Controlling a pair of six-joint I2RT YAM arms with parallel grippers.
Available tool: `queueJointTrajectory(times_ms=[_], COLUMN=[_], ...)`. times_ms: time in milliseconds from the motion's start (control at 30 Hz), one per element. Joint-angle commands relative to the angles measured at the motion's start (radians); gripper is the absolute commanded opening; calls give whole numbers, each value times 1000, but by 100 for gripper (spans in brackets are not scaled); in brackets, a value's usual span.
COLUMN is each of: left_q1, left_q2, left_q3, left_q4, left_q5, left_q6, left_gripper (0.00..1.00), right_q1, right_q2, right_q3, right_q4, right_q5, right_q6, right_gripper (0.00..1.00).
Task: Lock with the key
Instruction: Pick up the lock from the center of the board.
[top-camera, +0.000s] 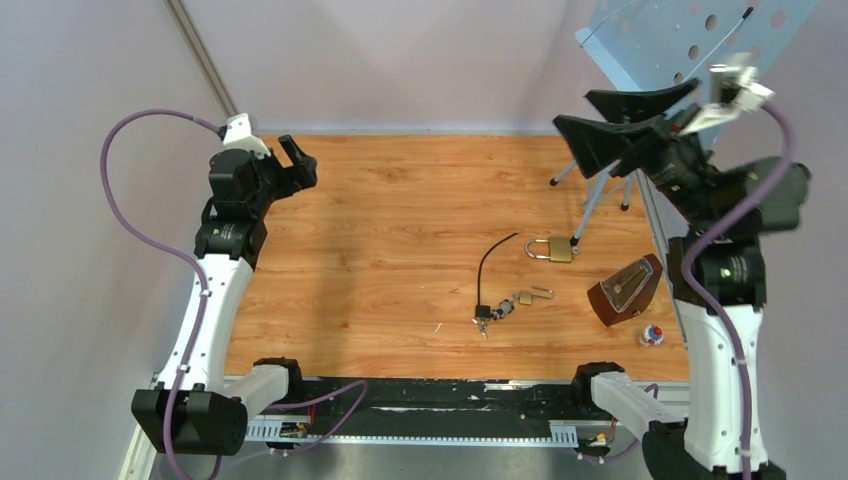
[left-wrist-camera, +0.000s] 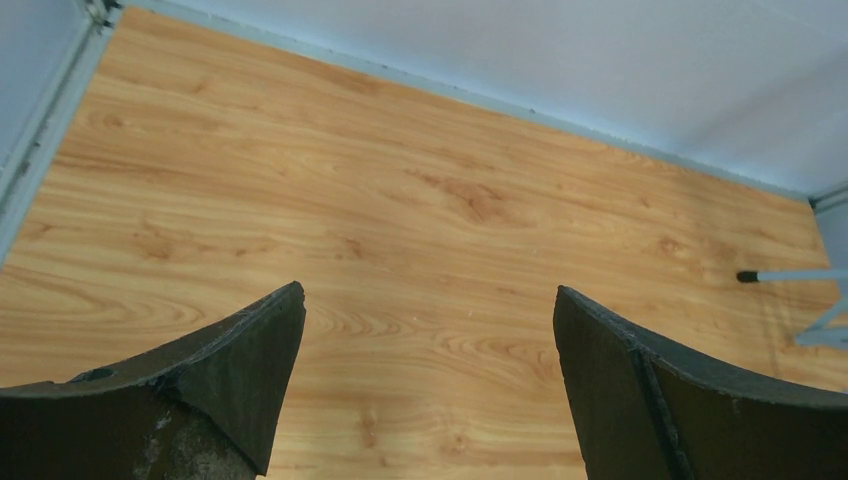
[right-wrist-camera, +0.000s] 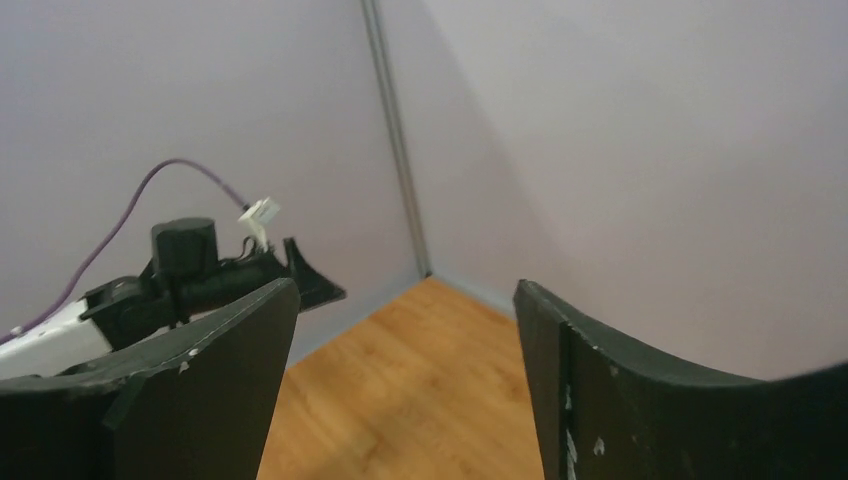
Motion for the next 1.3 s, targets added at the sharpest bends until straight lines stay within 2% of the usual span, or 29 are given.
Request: queueJointTrajectory(times_ms=[0,67,133,267,333,400,567,733,1033,1267], left_q1=[5,5,5,5,5,5,5,5,5,5], left_q2=[-39,-35,-26,-11,-12,-19,-22,-39,-70,-84], left_q3=[-57,-76,-80,-72,-77,-87,-96,-134,-178,-182], left_q4=[88,99,96,72,65,63,64,99,120,85], left_q5=[127,172,207,225,212,207,223,214,199,156], left_q6=[8,1,-5,-10,-13,-15,-10,-31,-26,-16], left_gripper=[100,100,100,100,100,100,100,100,100,100], right_q1=[186,329,410,438,439,449,463,473,523,532], right_q2=[61,90,123,184,222,272,441,571,703,777], right_q3=[-75,-105,-154,-318,-401,-456,-489,-490,-486,-467], right_q4=[-93,-148,-173,-199,-228,-271,-418,-467,-525,-558], right_q5=[17,193,358,644,726,745,739,618,589,600], right_q6=[-41,-118,-134,-8,54,86,185,195,184,216], right_gripper=[80,80,80,76,70,65,60,44,40,30])
